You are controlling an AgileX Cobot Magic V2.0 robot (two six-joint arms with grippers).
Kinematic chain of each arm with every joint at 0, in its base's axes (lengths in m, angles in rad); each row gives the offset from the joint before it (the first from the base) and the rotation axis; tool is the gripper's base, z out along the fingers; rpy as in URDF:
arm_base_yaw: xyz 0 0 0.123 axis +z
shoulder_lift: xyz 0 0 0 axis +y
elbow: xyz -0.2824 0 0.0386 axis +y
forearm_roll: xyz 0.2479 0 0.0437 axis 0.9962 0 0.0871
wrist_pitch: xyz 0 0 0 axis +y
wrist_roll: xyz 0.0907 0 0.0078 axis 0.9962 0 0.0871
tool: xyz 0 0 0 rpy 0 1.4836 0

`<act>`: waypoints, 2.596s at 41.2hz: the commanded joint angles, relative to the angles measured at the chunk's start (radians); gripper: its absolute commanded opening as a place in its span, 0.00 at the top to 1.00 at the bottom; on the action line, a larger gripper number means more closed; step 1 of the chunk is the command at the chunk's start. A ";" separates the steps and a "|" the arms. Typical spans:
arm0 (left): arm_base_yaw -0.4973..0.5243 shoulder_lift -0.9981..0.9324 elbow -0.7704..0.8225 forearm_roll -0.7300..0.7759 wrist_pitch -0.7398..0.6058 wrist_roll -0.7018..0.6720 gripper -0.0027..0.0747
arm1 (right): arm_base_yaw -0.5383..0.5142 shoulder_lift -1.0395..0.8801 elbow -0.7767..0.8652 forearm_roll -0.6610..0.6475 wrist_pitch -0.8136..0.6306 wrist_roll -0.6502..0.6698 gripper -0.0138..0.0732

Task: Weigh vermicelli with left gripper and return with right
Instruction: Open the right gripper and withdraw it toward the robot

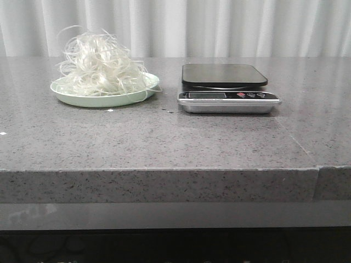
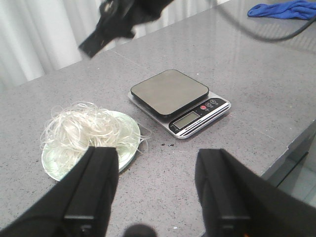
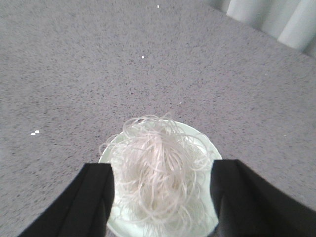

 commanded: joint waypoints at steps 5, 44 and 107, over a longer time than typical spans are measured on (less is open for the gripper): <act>-0.004 -0.001 -0.025 0.000 -0.076 -0.009 0.42 | -0.005 -0.211 0.145 -0.015 -0.070 -0.004 0.24; -0.004 -0.001 -0.025 0.000 -0.059 -0.009 0.42 | -0.237 -1.137 1.118 -0.023 -0.075 -0.029 0.24; 0.055 -0.013 -0.007 0.006 -0.078 -0.007 0.78 | -0.237 -1.331 1.200 -0.042 0.086 -0.029 0.66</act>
